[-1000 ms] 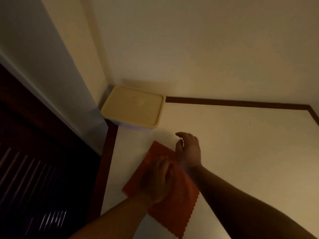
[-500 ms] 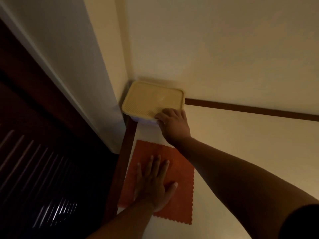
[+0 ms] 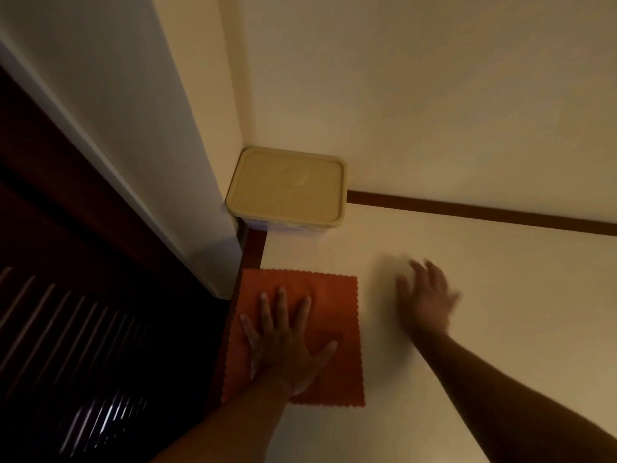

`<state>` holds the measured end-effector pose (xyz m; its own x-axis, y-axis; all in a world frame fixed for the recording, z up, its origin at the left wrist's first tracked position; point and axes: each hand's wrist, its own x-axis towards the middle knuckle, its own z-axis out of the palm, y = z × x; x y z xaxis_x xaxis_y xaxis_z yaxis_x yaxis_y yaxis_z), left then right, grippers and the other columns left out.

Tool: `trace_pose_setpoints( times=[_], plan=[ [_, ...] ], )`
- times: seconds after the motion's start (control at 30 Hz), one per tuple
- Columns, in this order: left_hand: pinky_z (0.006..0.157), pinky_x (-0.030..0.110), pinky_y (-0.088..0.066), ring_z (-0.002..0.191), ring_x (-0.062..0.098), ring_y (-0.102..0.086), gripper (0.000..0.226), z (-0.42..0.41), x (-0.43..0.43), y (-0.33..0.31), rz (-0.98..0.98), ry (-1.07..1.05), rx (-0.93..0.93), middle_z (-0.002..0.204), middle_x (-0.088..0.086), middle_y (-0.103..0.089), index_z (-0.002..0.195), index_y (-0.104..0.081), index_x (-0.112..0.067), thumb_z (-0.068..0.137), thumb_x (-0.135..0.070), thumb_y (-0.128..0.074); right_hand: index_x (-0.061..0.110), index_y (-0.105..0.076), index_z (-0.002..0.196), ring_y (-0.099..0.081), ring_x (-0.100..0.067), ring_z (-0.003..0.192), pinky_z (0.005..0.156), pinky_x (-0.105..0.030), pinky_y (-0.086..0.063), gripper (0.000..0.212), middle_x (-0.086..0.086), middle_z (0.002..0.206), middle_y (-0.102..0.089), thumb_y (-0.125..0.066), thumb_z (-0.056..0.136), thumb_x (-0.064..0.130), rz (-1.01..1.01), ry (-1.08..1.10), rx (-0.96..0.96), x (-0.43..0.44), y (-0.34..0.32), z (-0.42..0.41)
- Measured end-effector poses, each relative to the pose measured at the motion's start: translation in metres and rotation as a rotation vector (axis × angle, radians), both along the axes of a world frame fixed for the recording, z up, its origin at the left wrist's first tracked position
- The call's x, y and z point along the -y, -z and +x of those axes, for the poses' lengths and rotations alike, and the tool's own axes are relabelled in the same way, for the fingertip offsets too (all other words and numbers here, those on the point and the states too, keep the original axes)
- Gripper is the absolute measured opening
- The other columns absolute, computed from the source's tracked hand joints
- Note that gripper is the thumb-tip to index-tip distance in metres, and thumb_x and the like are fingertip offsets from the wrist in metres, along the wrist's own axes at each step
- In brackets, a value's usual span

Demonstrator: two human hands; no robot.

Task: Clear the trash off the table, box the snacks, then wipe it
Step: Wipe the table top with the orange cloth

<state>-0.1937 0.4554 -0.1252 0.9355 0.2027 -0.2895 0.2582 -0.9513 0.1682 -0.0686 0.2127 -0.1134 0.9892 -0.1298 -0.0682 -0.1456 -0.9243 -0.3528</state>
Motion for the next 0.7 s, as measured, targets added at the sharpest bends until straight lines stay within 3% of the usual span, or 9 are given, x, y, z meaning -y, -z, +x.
trace_pose_setpoints(
  times=[0.1, 0.27, 0.4, 0.53, 0.7],
  plan=[
    [0.114, 0.069, 0.013, 0.151, 0.039, 0.024, 0.103, 0.029, -0.02, -0.004, 0.034, -0.024, -0.019, 0.168, 0.008, 0.017, 0.157, 0.01, -0.045, 0.07, -0.098, -0.011, 0.033, -0.025, 0.16, -0.008, -0.023, 0.158, 0.118, -0.074, -0.004, 0.067, 0.0, 0.172, -0.015, -0.027, 0.102, 0.066, -0.141, 0.285, -0.179, 0.069, 0.018, -0.045],
    [0.122, 0.057, 0.006, 0.155, 0.028, 0.016, 0.094, 0.091, -0.046, 0.003, 0.109, 0.007, 0.008, 0.17, 0.004, 0.01, 0.159, 0.008, -0.037, 0.081, -0.087, -0.004, 0.033, -0.013, 0.161, -0.003, -0.029, 0.159, 0.122, -0.065, -0.004, 0.078, -0.007, 0.173, -0.006, -0.013, 0.096, 0.078, -0.205, 0.198, -0.217, 0.08, 0.028, -0.051],
    [0.125, 0.05, 0.003, 0.156, 0.023, 0.012, 0.082, 0.103, -0.011, 0.009, 0.069, 0.203, 0.061, 0.17, 0.003, 0.008, 0.161, 0.007, -0.03, 0.093, -0.073, -0.007, 0.031, -0.016, 0.16, -0.006, -0.03, 0.158, 0.121, -0.065, -0.008, 0.078, -0.009, 0.172, -0.009, -0.015, 0.096, 0.076, -0.223, 0.215, -0.198, 0.081, 0.029, -0.051],
    [0.126, 0.048, -0.004, 0.157, 0.019, 0.005, 0.073, 0.054, 0.039, 0.015, 0.003, 0.46, 0.125, 0.171, -0.001, -0.003, 0.162, -0.006, -0.03, 0.098, -0.063, -0.02, 0.029, -0.019, 0.158, -0.009, -0.032, 0.157, 0.12, -0.066, -0.011, 0.077, -0.011, 0.17, -0.013, -0.015, 0.096, 0.076, -0.236, 0.203, -0.186, 0.082, 0.028, -0.052],
    [0.124, 0.053, -0.015, 0.157, 0.021, -0.006, 0.069, -0.06, 0.016, 0.016, -0.011, 0.438, 0.121, 0.169, -0.002, -0.013, 0.162, -0.015, -0.027, 0.101, -0.056, -0.028, 0.027, -0.024, 0.155, -0.014, -0.034, 0.155, 0.117, -0.069, -0.013, 0.077, -0.014, 0.167, -0.019, -0.017, 0.095, 0.075, -0.235, 0.19, -0.159, 0.083, 0.026, -0.053]
  ],
)
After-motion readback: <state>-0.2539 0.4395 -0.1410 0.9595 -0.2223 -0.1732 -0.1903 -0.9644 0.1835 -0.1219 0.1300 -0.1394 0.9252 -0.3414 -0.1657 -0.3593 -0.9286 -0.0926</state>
